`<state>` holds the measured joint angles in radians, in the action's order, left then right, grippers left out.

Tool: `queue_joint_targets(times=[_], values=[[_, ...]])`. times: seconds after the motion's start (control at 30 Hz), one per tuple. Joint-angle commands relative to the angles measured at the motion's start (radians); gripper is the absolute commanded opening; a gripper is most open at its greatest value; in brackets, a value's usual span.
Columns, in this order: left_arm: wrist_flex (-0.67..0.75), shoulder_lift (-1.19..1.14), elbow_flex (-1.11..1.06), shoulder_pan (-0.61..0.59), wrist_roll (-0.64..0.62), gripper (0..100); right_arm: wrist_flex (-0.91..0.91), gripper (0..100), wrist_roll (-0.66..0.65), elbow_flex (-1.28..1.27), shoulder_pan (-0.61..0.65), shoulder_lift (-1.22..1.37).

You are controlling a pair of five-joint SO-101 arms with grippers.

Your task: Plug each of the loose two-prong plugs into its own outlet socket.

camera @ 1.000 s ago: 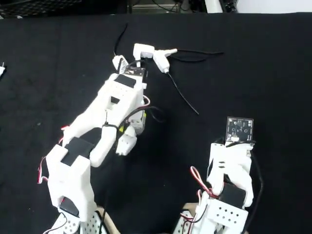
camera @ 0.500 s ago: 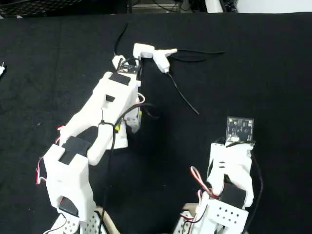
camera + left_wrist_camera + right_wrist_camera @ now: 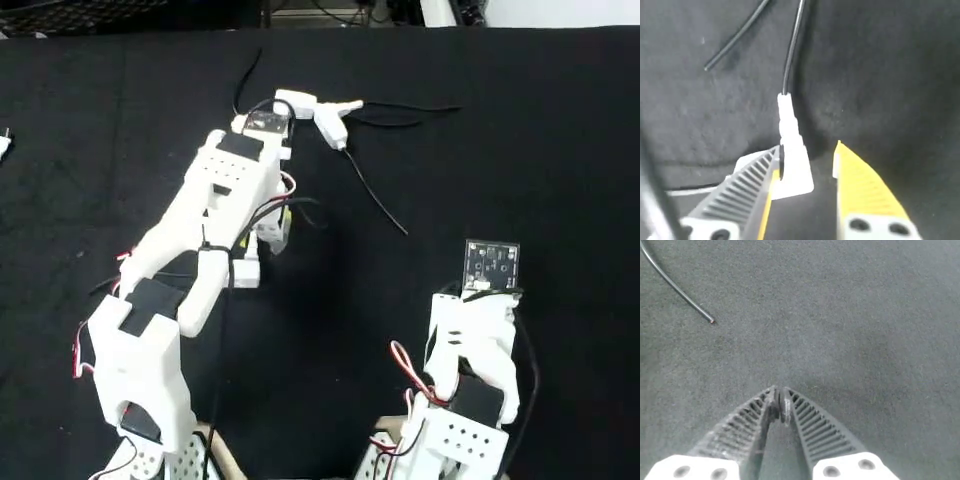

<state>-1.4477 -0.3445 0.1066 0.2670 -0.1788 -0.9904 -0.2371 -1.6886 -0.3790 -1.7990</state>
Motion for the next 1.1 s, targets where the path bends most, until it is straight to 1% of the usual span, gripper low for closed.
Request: queue_joint_targets(times=[0.0, 0.1, 0.2, 0.47, 0.63, 0.8, 1.07], values=[[-0.048, 0.012, 0.071, -0.005, 0.009, 18, -0.002, 1.5, -0.009, 0.002, -0.009, -0.024], [-0.029, 0.012, 0.025, 0.001, 0.011, 18, -0.002, 1.5, -0.009, 0.002, -0.009, -0.024], [0.021, 0.012, -0.013, -0.005, 0.011, 18, -0.002, 1.5, -0.009, 0.002, -0.009, -0.024], [0.121, 0.012, -0.041, -0.021, 0.011, 18, -0.002, 1.5, -0.009, 0.002, -0.009, -0.024], [0.124, 0.006, -0.044, -0.021, 0.011, 18, -0.003, 1.5, -0.009, 0.002, -0.009, -0.024], [0.118, -0.083, -0.042, -0.024, 0.005, 18, -0.003, 1.5, -0.009, 0.002, -0.009, -0.024], [0.117, -0.143, 0.042, -0.091, 0.003, 18, -0.005, 1.5, -0.009, 0.002, 0.005, -0.024]])
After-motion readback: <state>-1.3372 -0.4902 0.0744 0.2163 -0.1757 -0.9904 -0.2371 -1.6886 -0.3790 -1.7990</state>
